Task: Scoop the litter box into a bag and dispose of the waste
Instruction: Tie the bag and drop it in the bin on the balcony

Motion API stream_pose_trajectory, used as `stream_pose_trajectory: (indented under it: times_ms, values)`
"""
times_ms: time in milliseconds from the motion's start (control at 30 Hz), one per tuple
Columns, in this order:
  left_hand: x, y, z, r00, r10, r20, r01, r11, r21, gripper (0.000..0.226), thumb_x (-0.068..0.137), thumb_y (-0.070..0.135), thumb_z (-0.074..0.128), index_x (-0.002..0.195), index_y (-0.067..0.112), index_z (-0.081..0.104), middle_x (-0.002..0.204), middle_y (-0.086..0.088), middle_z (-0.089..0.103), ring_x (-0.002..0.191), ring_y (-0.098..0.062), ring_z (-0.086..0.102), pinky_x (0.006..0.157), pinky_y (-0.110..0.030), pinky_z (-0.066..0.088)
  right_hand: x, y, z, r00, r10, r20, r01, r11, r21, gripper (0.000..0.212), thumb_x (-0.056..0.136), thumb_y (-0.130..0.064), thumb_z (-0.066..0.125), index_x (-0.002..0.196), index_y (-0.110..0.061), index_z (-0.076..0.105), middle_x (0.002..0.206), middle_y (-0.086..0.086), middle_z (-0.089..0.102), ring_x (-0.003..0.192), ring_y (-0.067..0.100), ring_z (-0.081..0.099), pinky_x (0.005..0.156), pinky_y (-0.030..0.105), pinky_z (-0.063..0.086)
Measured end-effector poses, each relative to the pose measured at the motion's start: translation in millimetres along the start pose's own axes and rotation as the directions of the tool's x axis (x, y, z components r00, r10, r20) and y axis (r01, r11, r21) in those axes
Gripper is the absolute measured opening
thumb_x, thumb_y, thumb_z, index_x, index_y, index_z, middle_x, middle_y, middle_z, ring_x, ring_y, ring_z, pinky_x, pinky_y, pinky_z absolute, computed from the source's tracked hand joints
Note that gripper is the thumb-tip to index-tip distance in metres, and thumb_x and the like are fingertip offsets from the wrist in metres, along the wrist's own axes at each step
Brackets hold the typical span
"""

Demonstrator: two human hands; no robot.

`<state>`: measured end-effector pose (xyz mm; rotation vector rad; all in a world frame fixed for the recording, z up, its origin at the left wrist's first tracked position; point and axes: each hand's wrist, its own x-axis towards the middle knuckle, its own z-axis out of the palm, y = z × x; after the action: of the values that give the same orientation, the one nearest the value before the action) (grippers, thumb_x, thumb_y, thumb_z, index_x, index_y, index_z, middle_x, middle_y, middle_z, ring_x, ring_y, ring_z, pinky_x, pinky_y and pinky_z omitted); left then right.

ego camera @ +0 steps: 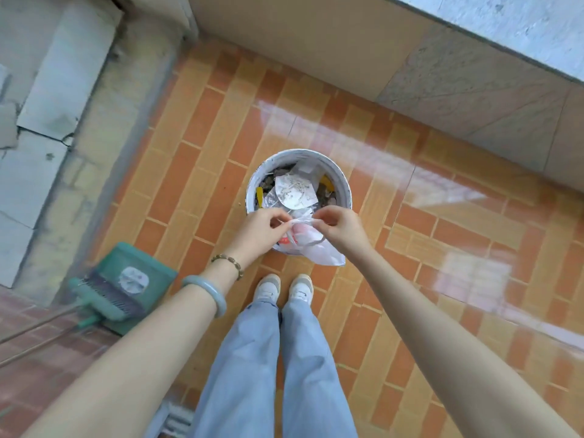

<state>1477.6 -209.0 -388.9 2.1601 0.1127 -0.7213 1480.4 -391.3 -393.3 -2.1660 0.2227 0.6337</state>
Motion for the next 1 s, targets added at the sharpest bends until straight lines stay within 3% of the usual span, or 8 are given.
stream_pose_trajectory:
  times_ms: [233, 367, 467, 600, 767, 867, 1000]
  values:
    - [2.6, 4.5, 2.3, 0.999, 0.035, 0.022, -0.034, 0.999, -0.039, 0.02, 0.084, 0.033, 0.065, 0.101, 0.023, 0.063, 0.104, 0.01, 0.06, 0.094, -0.007, 0.057, 0.078, -0.025, 0.048, -1.1, 1.4, -6.4, 1.0, -0.013, -0.016, 0.014, 1.0, 0.025, 0.032, 0.077, -0.012, 0.066, 0.109, -0.015, 0.064, 0.103, -0.008, 0.064, 0.095, 0.009, 0.058, 0.083, 0.023, 0.048]
    - [-4.7, 24.6, -13.8, 0.998, 0.054, 0.037, -0.055, 0.998, 0.012, 0.031, 0.086, 0.029, 0.064, 0.115, 0.02, 0.061, 0.113, 0.007, 0.057, 0.096, -0.008, 0.054, 0.08, -0.024, 0.044, -14.0, -18.9, -25.4, 1.0, 0.006, -0.004, -0.006, 0.999, 0.044, 0.041, 0.076, -0.008, 0.067, 0.116, -0.014, 0.061, 0.113, -0.002, 0.063, 0.099, 0.01, 0.057, 0.085, 0.021, 0.045]
    - [-24.3, 51.6, -34.4, 0.996, 0.066, 0.056, -0.071, 0.995, 0.073, 0.038, 0.086, 0.03, 0.063, 0.123, 0.023, 0.056, 0.122, 0.006, 0.054, 0.1, -0.009, 0.053, 0.082, -0.024, 0.041, -41.5, -43.7, -49.7, 1.0, 0.018, -0.017, -0.017, 0.999, 0.045, 0.041, 0.077, -0.009, 0.067, 0.118, -0.013, 0.061, 0.115, 0.0, 0.064, 0.103, 0.011, 0.057, 0.089, 0.025, 0.047]
    - [-64.0, 100.2, -70.2, 0.982, 0.172, 0.08, -0.187, 0.948, 0.256, 0.044, 0.089, 0.029, 0.059, 0.132, 0.02, 0.049, 0.132, 0.002, 0.049, 0.121, -0.015, 0.045, 0.095, -0.027, 0.037, -88.4, -87.9, -89.4, 0.998, -0.006, -0.068, 0.007, 1.0, 0.016, 0.04, 0.078, -0.011, 0.067, 0.118, -0.013, 0.061, 0.116, 0.0, 0.064, 0.106, 0.012, 0.058, 0.09, 0.022, 0.045]
    - [-110.2, 170.8, -110.0, 0.892, 0.429, 0.139, -0.434, 0.732, 0.525, 0.053, 0.089, 0.029, 0.058, 0.138, 0.016, 0.041, 0.14, 0.0, 0.044, 0.128, -0.018, 0.039, 0.103, -0.027, 0.031, -155.2, -154.4, -142.6, 0.976, -0.164, -0.146, 0.149, 0.983, -0.106, 0.04, 0.08, -0.009, 0.064, 0.12, -0.01, 0.058, 0.12, 0.003, 0.062, 0.111, 0.018, 0.056, 0.094, 0.029, 0.044]
    - [-133.6, 215.0, -125.7, 0.784, 0.597, 0.172, -0.552, 0.542, 0.634, 0.056, 0.085, 0.027, 0.063, 0.135, 0.013, 0.044, 0.137, -0.004, 0.048, 0.124, -0.025, 0.045, 0.101, -0.035, 0.037, -195.3, -183.8, -171.9, 0.945, -0.246, -0.215, 0.195, 0.952, -0.236, 0.043, 0.083, -0.01, 0.062, 0.125, -0.009, 0.054, 0.126, 0.006, 0.058, 0.118, 0.02, 0.05, 0.097, 0.027, 0.036]
    - [-166.5, 273.0, -135.7, 0.597, 0.766, 0.238, -0.674, 0.317, 0.668, 0.066, 0.068, 0.018, 0.079, 0.127, 0.002, 0.055, 0.126, -0.017, 0.058, 0.113, -0.034, 0.057, 0.092, -0.043, 0.046, -256.7, -203.9, -202.9, 0.89, -0.258, -0.376, 0.123, 0.93, -0.348, 0.05, 0.08, -0.013, 0.064, 0.129, -0.012, 0.051, 0.127, 0.007, 0.055, 0.119, 0.025, 0.048, 0.1, 0.031, 0.036]
